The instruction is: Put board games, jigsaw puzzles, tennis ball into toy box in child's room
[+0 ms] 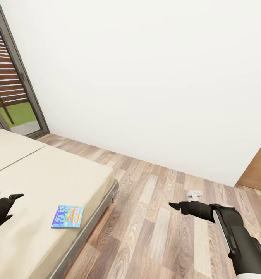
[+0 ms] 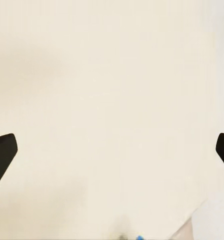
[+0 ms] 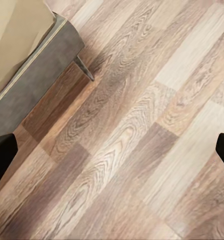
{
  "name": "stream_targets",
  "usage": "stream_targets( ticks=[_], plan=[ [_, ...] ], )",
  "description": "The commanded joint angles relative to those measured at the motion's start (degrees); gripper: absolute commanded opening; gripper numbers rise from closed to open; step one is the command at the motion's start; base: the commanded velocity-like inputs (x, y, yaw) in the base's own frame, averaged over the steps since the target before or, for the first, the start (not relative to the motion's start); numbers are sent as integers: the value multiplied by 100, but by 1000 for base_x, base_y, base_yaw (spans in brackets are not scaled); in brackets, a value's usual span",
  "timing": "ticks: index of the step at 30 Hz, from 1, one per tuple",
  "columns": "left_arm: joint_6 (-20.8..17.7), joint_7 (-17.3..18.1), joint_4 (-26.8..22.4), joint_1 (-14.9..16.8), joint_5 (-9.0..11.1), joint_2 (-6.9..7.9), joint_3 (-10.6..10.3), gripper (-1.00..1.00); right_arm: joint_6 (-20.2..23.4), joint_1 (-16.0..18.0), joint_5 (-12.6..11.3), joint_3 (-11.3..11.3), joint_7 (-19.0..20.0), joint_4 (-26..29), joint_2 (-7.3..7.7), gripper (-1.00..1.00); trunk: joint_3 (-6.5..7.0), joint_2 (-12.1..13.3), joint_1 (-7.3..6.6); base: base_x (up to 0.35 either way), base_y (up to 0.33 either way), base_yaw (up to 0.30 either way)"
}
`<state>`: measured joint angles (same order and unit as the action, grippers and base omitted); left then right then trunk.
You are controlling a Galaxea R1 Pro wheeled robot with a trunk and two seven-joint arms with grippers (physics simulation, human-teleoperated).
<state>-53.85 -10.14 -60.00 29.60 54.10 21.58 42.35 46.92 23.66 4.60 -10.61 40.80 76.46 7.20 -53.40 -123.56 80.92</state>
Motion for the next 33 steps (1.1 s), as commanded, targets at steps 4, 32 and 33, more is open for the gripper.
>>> stream_targets(
  ticks=[4,32,33],
  plan=[
    [-107,70,-415,-11,63,-124,-20,100,-227,-108,23,-6,58,-14,4,100,-5,-2,-1,0,18,0],
    [-383,702,-2911,-612,-12,-2221,-2506,100,582,-73,-59,-63,2819,-751,-6,100,1,-2,-1,0,3,8],
    [-381,707,-2954,-605,-10,-2250,-2602,100,599,-57,-58,-67,2869,-780,-1,100,4,-2,-1,0,0,126]
  ],
)
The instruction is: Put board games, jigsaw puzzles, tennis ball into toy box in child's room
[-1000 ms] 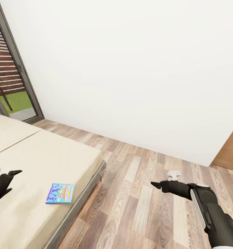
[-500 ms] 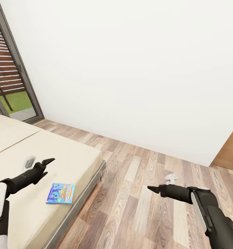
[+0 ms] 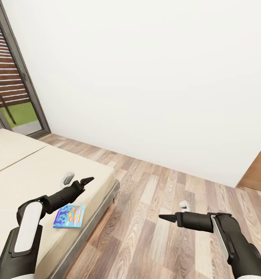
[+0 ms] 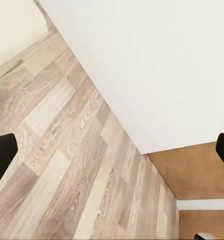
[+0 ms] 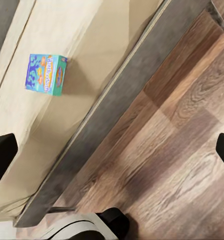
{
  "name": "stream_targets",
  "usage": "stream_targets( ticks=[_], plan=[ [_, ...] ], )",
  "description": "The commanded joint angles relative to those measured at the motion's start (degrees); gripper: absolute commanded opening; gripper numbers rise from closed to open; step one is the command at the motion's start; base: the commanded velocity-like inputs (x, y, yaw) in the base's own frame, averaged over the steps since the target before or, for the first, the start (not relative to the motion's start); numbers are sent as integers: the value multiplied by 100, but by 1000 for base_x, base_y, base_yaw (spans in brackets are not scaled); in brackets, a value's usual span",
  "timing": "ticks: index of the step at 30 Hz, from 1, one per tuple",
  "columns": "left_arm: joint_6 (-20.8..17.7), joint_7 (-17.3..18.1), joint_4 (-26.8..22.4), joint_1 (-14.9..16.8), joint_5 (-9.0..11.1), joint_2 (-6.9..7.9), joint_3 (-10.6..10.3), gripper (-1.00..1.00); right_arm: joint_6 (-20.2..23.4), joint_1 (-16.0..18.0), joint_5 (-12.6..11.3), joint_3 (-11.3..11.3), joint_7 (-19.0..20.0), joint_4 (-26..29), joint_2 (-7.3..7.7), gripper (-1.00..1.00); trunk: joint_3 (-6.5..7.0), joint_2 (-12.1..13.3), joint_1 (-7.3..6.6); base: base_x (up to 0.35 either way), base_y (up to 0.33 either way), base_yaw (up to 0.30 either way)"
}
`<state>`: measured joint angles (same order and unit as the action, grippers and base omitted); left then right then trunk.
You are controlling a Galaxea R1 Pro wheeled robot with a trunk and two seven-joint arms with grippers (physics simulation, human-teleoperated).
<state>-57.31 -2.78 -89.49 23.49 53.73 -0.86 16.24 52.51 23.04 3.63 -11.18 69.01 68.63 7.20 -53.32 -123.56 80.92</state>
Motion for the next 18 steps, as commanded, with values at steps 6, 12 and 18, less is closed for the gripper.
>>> stream_targets(
  ticks=[6,12,18],
  plan=[
    [-37,-18,-85,79,30,-65,-294,100,73,93,39,-17,93,-122,7,100,7,-2,-1,0,0,158],
    [-27,-29,-145,165,55,-114,-766,100,46,220,3,-20,49,-536,-20,100,6,-2,-1,0,0,86],
    [-19,-53,-140,194,83,-129,-907,100,32,255,-30,-23,56,-705,-4,100,5,-2,-1,0,0,24]
  ],
)
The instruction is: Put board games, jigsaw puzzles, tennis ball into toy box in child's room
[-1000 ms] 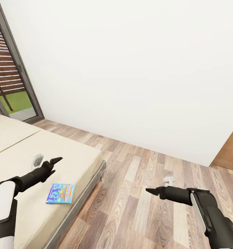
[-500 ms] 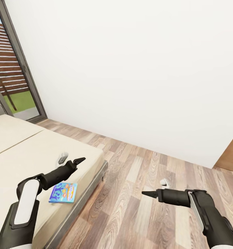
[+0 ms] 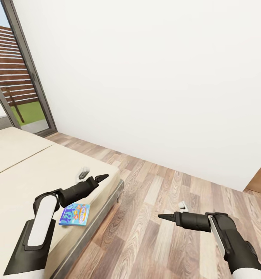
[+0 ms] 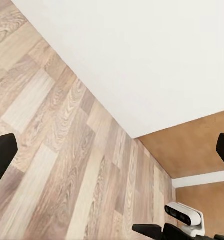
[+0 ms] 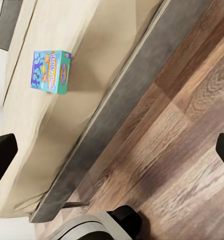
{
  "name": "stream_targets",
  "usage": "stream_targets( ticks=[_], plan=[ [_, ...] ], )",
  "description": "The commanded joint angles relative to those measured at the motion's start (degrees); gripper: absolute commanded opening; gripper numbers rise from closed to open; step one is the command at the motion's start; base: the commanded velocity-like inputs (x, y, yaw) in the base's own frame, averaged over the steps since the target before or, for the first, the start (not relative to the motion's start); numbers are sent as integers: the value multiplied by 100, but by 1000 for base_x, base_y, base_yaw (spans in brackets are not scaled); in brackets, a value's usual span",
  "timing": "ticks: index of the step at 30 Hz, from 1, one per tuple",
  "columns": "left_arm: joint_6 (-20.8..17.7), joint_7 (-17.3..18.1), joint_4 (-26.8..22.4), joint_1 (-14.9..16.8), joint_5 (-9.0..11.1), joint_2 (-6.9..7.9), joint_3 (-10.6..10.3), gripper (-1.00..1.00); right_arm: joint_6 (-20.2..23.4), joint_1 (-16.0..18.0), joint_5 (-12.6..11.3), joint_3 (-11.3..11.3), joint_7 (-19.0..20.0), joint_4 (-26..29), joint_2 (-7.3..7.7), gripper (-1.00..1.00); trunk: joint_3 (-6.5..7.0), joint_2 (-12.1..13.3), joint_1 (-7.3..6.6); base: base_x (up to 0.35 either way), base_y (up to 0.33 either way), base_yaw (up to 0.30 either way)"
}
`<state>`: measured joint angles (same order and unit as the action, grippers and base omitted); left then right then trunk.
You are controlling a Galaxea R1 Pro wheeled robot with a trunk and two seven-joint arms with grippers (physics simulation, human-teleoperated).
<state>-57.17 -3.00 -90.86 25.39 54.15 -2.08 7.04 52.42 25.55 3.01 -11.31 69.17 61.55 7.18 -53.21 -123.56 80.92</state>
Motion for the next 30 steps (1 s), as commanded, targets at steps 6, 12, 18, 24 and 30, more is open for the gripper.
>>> stream_targets(
  ticks=[6,12,18,24,30],
  plan=[
    [-33,-37,5,17,52,-18,-12,100,-176,27,16,-304,5,-68,-18,100,-5,-2,-1,0,0,4],
    [-31,-45,21,18,48,-20,-12,100,-665,28,30,-675,39,-111,-47,100,-5,-2,-1,0,0,0],
    [-26,12,12,16,54,-13,19,100,-698,29,21,-794,51,-96,-68,100,-5,-2,-1,0,0,0],
    [-18,361,-15,-16,159,-6,320,100,-210,57,65,-834,10,-7,-64,100,-5,-2,-1,0,0,0],
    [-13,697,-7,-42,245,1,466,100,-41,97,94,-845,-11,29,-53,100,-2,-2,-1,0,0,0]
  ],
)
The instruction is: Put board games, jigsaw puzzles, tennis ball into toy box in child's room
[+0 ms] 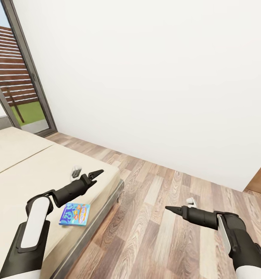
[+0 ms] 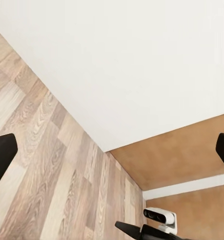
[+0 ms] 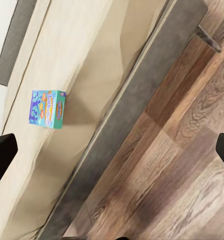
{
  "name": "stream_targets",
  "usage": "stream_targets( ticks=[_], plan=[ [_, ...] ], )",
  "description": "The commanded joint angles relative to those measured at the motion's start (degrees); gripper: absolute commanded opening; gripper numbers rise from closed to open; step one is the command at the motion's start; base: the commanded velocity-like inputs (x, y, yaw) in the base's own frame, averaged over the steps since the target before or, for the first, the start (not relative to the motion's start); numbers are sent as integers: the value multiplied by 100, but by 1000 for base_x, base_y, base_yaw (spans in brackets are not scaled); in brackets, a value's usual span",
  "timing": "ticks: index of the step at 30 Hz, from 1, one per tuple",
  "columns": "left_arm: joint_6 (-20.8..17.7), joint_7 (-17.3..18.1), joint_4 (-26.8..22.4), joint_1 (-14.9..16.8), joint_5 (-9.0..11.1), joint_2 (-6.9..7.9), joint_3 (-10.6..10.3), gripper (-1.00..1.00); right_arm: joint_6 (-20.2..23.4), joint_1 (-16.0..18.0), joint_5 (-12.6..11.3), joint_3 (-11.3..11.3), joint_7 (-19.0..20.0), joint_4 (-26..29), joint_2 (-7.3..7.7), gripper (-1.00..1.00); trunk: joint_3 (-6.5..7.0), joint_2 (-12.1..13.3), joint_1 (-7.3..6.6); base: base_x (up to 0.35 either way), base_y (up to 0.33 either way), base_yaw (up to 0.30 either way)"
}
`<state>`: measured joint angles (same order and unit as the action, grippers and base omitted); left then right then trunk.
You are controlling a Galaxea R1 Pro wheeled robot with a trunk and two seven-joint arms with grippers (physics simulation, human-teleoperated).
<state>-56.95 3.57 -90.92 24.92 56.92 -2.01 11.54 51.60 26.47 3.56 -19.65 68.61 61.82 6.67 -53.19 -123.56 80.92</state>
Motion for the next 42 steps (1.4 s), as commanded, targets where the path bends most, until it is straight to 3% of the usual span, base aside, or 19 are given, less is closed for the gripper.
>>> stream_targets(
  ticks=[1,13,35,38,42],
  plan=[
    [-35,40,-1,5,-33,-6,16,100,41,5,39,-12,44,3,-2,100,-4,-2,-1,0,0,0],
    [-36,254,14,-3,61,-6,88,100,138,193,30,-29,-51,-251,-12,100,6,-2,-1,0,0,0],
    [-36,306,28,-13,106,-6,107,100,160,253,-11,-31,-168,-394,-23,100,8,-2,-1,0,0,0],
    [-34,306,21,-13,108,-4,109,100,139,341,-23,-36,-312,-629,-44,100,8,-2,-1,0,0,0],
    [-30,362,-32,-16,119,-2,113,100,157,699,-72,-38,-531,-1332,-133,100,8,-2,-1,0,0,0]
  ],
)
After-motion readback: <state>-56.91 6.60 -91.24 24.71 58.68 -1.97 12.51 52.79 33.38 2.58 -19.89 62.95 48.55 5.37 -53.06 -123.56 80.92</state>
